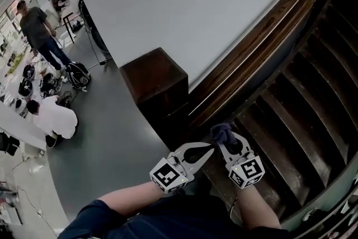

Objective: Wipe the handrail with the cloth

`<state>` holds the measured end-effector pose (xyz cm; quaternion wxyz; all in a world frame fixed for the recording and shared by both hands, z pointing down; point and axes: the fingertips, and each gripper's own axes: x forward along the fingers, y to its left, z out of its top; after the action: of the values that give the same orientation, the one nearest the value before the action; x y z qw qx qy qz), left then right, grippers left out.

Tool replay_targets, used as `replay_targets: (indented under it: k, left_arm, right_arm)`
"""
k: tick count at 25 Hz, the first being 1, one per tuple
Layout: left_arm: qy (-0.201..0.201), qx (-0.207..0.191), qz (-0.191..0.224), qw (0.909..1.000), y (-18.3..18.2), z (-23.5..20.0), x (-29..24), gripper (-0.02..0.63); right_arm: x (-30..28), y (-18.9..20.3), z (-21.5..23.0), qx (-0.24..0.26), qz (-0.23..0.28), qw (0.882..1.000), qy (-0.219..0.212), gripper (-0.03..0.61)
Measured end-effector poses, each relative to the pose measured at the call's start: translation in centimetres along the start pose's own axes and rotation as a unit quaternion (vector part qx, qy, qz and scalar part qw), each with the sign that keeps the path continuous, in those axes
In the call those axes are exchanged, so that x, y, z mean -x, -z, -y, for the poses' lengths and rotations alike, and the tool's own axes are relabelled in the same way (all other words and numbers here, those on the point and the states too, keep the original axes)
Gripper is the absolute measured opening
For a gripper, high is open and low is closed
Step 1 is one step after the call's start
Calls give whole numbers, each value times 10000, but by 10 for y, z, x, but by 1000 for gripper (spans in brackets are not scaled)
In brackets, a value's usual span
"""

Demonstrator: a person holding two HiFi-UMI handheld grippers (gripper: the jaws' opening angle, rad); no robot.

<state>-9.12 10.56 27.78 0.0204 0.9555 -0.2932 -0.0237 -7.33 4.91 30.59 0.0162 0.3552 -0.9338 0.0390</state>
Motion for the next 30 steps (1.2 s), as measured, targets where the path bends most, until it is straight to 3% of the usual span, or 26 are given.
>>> replay_targets:
  k: [9,30]
  left_arm:
    - [-161,153,212,9995,-21,27,64,2]
    - [-126,222,254,9994,-16,40,62,2]
  right_arm:
    - [23,-22,-81,-168,162,9991,-344,95]
    - [52,-16,-86,-455,112,9985,-275,95]
